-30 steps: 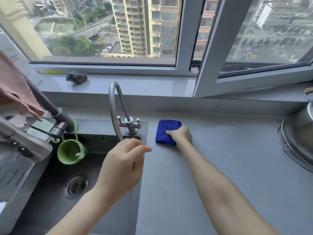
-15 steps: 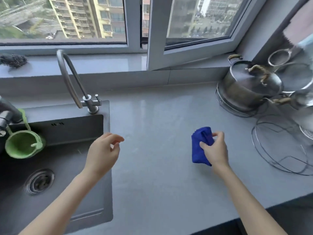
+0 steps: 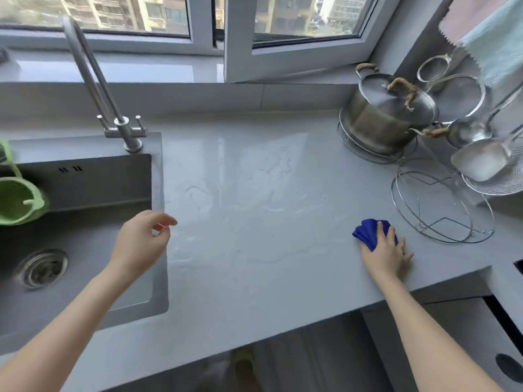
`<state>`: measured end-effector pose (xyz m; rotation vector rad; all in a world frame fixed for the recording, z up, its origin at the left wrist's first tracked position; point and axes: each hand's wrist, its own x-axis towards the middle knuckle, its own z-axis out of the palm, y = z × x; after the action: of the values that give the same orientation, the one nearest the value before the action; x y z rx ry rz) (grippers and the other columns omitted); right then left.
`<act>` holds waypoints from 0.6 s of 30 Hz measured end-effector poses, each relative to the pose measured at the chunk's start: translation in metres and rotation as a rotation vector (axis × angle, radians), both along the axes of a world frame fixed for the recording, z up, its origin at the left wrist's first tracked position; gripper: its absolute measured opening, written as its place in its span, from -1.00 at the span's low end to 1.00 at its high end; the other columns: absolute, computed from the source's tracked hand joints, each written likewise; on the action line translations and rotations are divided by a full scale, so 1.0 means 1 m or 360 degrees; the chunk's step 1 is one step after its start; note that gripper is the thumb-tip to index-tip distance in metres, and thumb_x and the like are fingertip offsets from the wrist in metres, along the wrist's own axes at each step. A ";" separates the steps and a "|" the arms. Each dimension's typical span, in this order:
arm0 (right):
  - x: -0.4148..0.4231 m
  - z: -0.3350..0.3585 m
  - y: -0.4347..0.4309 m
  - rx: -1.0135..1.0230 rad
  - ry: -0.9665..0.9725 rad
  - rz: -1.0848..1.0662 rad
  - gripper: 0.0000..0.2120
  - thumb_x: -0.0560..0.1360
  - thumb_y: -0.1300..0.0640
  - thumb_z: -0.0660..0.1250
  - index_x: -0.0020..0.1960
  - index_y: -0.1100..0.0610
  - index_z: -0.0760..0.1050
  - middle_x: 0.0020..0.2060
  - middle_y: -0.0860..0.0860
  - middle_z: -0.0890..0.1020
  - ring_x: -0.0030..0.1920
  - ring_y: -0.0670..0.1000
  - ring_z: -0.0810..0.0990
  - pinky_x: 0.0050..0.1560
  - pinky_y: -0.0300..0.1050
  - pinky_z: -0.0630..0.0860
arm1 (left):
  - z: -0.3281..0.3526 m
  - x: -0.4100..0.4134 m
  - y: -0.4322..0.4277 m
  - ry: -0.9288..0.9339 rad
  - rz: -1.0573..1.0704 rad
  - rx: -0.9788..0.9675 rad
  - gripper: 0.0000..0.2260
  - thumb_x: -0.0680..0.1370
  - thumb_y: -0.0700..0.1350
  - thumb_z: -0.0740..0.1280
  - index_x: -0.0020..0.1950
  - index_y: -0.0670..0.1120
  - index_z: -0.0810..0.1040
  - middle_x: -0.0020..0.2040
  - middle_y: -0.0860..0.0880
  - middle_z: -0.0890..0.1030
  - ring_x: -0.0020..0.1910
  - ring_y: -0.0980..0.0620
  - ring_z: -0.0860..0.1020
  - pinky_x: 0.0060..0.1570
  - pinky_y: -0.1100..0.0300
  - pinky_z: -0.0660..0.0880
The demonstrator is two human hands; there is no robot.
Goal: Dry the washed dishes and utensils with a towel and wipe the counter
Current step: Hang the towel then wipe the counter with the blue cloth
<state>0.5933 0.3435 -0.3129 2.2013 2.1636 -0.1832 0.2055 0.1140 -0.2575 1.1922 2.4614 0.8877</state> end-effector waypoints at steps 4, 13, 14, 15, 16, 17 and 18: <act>-0.068 -0.012 -0.030 0.0048 -0.0009 0.0190 -0.35 0.54 -0.13 0.22 0.54 0.05 0.11 0.52 0.14 0.16 0.45 0.29 0.14 0.39 0.26 0.10 | -0.009 -0.014 -0.034 -0.0058 0.0266 -0.0065 -0.79 0.47 -0.33 0.25 -0.07 -0.11 0.64 -0.10 0.01 0.57 -0.15 0.01 0.50 -0.08 0.18 0.34; -0.226 -0.025 -0.144 0.0126 0.0076 0.0777 -0.20 0.15 -0.01 0.58 0.34 0.17 0.47 0.30 0.28 0.48 0.20 0.43 0.48 0.11 0.41 0.40 | -0.011 -0.034 -0.085 -0.0179 0.0618 0.0050 -0.80 0.47 -0.34 0.26 -0.10 -0.14 0.65 -0.11 -0.07 0.64 -0.17 -0.02 0.54 -0.11 0.20 0.36; -0.242 -0.021 -0.157 0.0078 0.0061 0.0846 -0.19 0.12 -0.02 0.60 0.32 0.16 0.49 0.29 0.27 0.50 0.18 0.41 0.50 0.10 0.41 0.42 | -0.010 -0.035 -0.089 -0.0184 0.0636 0.0051 -0.80 0.46 -0.34 0.26 -0.10 -0.13 0.65 -0.11 -0.07 0.64 -0.17 -0.02 0.54 -0.11 0.20 0.36; -0.257 -0.018 -0.169 0.0032 0.0047 0.0926 -0.20 0.11 -0.01 0.60 0.31 0.15 0.50 0.28 0.25 0.51 0.18 0.40 0.51 0.10 0.40 0.43 | -0.010 -0.037 -0.094 -0.0190 0.0655 0.0050 -0.79 0.46 -0.34 0.25 -0.10 -0.13 0.65 -0.10 -0.07 0.63 -0.16 -0.02 0.54 -0.11 0.20 0.37; -0.270 -0.018 -0.179 0.0015 0.0034 0.1005 -0.23 0.12 0.02 0.59 0.30 0.13 0.52 0.26 0.24 0.53 0.17 0.39 0.51 0.11 0.39 0.43 | -0.010 -0.039 -0.098 -0.0194 0.0671 0.0046 -0.79 0.46 -0.34 0.25 -0.10 -0.12 0.65 -0.10 -0.07 0.63 -0.16 -0.03 0.55 -0.11 0.19 0.38; -0.282 -0.018 -0.187 0.0023 0.0011 0.1065 -0.28 0.14 0.06 0.57 0.29 0.11 0.53 0.25 0.22 0.54 0.16 0.38 0.52 0.12 0.38 0.44 | -0.010 -0.041 -0.102 -0.0196 0.0684 0.0038 -0.79 0.46 -0.33 0.25 -0.10 -0.12 0.65 -0.10 -0.07 0.64 -0.15 -0.03 0.56 -0.11 0.19 0.40; -0.294 -0.019 -0.192 0.0018 -0.0007 0.1095 -0.32 0.14 0.09 0.56 0.27 0.09 0.55 0.23 0.21 0.56 0.14 0.37 0.54 0.13 0.37 0.44 | -0.009 -0.043 -0.105 -0.0194 0.0696 0.0024 -0.79 0.46 -0.33 0.25 -0.10 -0.11 0.65 -0.10 -0.07 0.64 -0.15 -0.03 0.56 -0.11 0.19 0.40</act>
<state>0.2996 0.1516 -0.3315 1.3301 2.7524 -0.1285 0.1626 0.0092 -0.2668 0.5846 2.6592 1.0521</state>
